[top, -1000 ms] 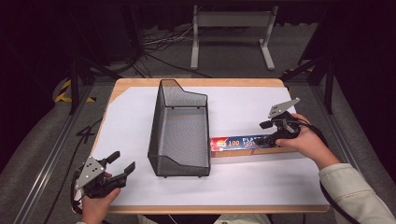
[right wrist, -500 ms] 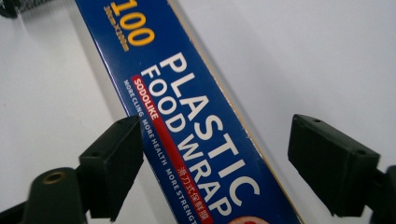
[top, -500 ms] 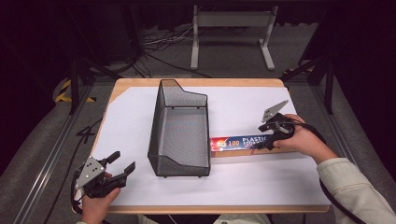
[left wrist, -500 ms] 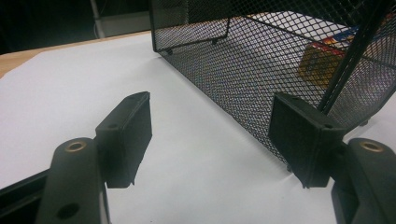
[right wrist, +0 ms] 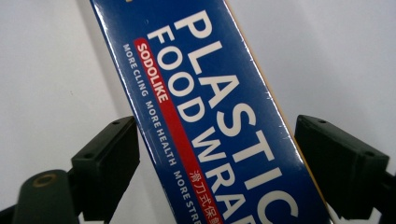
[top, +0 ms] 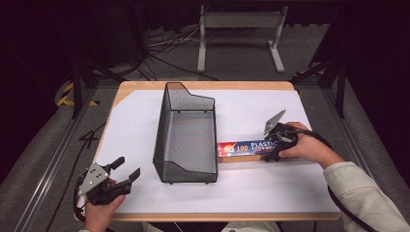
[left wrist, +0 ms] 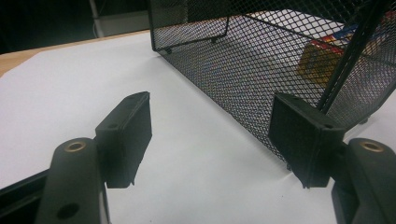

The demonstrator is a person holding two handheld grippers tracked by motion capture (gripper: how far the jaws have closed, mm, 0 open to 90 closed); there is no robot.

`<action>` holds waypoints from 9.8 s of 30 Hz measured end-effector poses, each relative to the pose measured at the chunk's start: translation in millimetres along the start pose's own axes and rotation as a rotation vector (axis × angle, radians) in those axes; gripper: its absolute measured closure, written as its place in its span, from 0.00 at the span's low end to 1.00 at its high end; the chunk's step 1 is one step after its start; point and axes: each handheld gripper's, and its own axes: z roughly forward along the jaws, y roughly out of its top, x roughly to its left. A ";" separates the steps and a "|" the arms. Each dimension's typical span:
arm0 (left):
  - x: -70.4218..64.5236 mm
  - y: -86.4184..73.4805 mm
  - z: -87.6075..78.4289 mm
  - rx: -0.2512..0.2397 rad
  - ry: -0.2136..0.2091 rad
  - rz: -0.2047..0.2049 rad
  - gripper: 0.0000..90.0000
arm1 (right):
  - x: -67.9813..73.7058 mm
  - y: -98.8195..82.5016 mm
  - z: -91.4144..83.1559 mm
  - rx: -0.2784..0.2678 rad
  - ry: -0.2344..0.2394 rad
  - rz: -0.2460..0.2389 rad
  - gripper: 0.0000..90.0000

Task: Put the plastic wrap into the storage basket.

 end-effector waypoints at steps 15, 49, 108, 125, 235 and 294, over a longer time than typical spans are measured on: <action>0.4 -0.4 0.6 0.003 -0.002 0.003 0.34 | -4.3 0.1 10.8 0.144 -0.017 -0.080 0.28; 2.0 -0.2 -1.6 -0.007 0.010 -0.009 0.34 | 10.6 -0.6 -61.5 0.027 -0.030 -0.017 0.43; 3.8 0.7 -7.7 -0.027 0.039 -0.003 0.35 | 64.3 146.2 -76.0 -0.095 -0.154 0.494 0.44; 3.7 1.2 -6.9 -0.029 0.039 -0.001 0.35 | 77.7 186.1 -57.5 -0.094 -0.192 0.605 0.44; 5.6 1.1 -4.4 -0.037 0.036 -0.008 0.35 | 80.6 204.9 -14.2 -0.220 -0.158 0.543 0.23; 4.1 0.7 -0.4 -0.021 0.039 0.002 0.35 | 58.0 -34.8 -74.7 -0.723 -0.277 0.260 0.04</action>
